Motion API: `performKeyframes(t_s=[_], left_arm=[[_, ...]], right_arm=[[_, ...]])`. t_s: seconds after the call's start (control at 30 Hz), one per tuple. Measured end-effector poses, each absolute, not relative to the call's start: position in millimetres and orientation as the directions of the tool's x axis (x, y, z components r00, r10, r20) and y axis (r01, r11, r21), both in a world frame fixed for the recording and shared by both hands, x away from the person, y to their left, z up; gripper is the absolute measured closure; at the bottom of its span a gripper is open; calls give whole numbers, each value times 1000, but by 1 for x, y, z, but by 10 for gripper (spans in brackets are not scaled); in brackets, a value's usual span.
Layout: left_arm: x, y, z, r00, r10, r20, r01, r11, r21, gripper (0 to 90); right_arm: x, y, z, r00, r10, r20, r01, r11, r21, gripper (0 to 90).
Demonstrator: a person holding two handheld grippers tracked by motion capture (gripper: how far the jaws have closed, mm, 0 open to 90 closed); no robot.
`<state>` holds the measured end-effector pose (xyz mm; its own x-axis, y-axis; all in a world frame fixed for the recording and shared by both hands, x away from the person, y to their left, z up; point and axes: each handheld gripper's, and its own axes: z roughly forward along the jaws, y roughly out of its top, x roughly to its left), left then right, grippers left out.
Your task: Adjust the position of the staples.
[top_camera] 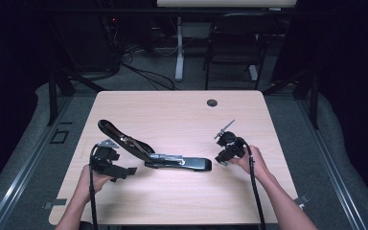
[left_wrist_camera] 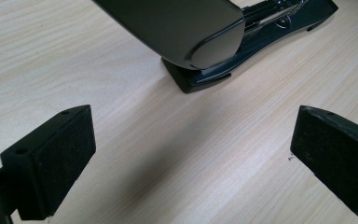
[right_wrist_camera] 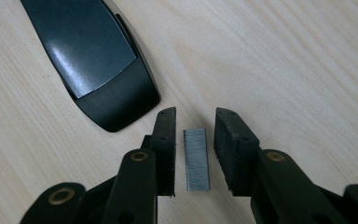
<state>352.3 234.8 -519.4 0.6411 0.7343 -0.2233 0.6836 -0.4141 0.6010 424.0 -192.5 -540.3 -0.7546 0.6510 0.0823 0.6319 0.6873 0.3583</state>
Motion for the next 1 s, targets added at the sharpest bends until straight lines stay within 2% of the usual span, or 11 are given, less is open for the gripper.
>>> performKeyframes(t_s=[0.47,0.67,0.73,1.0], left_arm=[[353,236,-521,629,743,-231,694,-403,597,0],[355,237,-520,623,751,-218,695,-404,595,0],[355,237,-520,621,753,-220,695,-398,598,0],[355,240,-519,617,756,-219,695,-393,602,0]], right_arm=[[424,-189,-548,-753,654,70,638,699,323,777],[423,-190,-540,-765,642,62,621,707,338,779],[421,-190,-538,-751,656,75,630,678,378,779],[419,-190,-527,-779,621,91,593,681,429,779]])
